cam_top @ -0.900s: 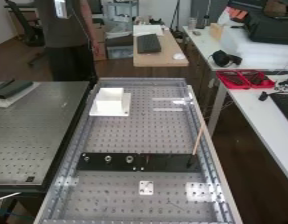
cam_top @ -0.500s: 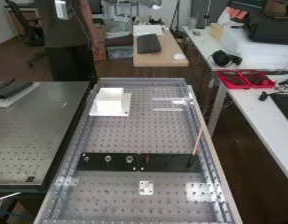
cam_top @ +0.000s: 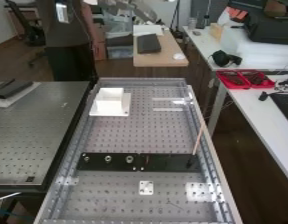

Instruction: Grab the smaller nut and place it in the white container

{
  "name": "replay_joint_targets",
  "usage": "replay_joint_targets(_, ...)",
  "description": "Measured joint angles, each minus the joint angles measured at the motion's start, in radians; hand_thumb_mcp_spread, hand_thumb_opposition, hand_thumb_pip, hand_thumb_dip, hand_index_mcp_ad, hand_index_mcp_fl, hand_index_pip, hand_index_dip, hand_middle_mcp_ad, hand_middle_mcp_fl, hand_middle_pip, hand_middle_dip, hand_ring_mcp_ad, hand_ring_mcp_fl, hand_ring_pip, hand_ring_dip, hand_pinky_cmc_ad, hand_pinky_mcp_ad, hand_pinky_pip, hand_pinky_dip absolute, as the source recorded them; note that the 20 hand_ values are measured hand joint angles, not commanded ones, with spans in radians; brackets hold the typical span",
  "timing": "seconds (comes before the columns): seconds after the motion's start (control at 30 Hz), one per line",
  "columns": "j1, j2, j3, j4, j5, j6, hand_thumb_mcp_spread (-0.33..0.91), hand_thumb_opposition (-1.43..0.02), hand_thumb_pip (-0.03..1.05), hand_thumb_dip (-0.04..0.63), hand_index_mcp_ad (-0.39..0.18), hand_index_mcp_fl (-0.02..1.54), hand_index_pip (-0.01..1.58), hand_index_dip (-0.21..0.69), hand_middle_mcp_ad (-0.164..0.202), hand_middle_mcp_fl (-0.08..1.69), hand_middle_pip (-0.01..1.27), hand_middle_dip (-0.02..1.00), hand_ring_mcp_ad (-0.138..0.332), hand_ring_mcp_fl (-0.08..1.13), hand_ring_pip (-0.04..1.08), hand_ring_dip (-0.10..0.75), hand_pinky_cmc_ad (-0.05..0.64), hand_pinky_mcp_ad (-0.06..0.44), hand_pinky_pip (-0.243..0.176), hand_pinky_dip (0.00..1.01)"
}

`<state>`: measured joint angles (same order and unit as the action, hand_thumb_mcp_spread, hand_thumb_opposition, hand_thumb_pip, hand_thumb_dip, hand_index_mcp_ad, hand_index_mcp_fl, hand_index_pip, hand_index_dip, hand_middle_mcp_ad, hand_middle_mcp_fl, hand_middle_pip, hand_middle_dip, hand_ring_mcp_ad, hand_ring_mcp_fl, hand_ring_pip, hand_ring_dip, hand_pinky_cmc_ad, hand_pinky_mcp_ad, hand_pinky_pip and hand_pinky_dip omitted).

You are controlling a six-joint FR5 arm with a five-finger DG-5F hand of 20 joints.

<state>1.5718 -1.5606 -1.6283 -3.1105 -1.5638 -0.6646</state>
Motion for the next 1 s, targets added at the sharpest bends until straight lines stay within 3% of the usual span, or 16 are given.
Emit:
replay_joint_targets(0.47,0.030,0.009,-0.033,0.009,0.056,-0.005,0.27,-0.73,0.40,0.086,-0.105,0.02,0.08,0.173,-0.010,0.02,0.13,0.30,0.152,0.00,0.08,0.127,0.447,0.347,-0.101,0.52)
replay_joint_targets(1.0,-0.013,0.048,-0.159,0.037,0.042,-0.005,0.27,-0.74,0.41,0.098,-0.103,0.02,0.08,0.173,-0.005,0.02,0.12,0.30,0.154,0.00,0.08,0.127,0.452,0.344,-0.106,0.53)
